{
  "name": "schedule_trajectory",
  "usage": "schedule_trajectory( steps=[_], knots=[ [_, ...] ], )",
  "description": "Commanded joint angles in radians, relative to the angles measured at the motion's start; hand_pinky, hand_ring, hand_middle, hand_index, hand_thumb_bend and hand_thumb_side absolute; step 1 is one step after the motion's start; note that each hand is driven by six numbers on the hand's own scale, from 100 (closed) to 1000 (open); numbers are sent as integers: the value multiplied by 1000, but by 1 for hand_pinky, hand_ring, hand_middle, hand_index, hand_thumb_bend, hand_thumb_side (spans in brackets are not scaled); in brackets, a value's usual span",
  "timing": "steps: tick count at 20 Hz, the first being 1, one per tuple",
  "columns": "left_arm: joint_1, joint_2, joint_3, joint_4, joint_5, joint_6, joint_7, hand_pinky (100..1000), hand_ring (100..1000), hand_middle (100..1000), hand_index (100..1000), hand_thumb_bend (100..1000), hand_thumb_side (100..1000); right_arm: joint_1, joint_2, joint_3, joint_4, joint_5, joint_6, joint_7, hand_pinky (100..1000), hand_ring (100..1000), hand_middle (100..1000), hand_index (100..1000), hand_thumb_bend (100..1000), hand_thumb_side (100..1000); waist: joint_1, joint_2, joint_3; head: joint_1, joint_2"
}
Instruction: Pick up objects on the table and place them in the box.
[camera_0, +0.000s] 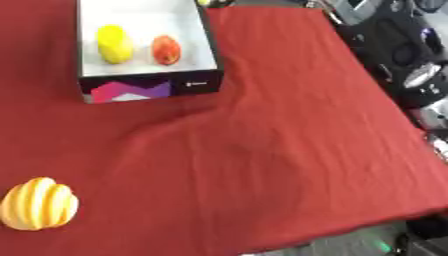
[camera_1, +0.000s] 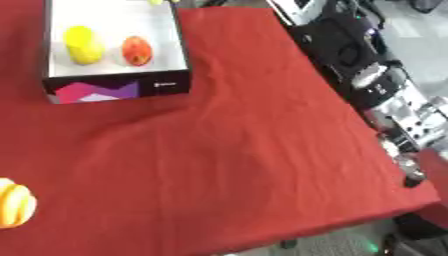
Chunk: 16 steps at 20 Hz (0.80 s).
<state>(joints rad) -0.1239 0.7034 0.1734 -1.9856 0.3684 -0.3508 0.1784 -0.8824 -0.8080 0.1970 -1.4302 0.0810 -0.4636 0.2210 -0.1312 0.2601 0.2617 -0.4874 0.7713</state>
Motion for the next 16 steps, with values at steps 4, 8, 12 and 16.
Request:
schedule_trajectory(
  steps=[4,8,12,16],
  knots=[
    [-37,36,17,-14,20,-21,26,859,881,784,814,100,617,-93,-19,-34,188,40,-42,-9,686,564,425,606,219,174,22,-16,30,-47,-16],
    [-71,45,14,-14,37,-49,32,858,879,784,813,100,615,-137,-16,-46,280,104,-105,-19,707,577,437,610,273,239,24,-15,74,-82,-23],
    [-101,54,8,-14,45,-79,43,858,855,784,813,100,614,-155,-2,-56,352,202,-157,-29,721,585,445,615,274,288,22,-8,120,-107,-42],
    [-128,56,-1,-14,59,-91,36,859,855,784,812,100,613,-174,26,-60,413,308,-196,-56,729,592,451,620,283,324,19,5,151,-127,-55]
  ],
)
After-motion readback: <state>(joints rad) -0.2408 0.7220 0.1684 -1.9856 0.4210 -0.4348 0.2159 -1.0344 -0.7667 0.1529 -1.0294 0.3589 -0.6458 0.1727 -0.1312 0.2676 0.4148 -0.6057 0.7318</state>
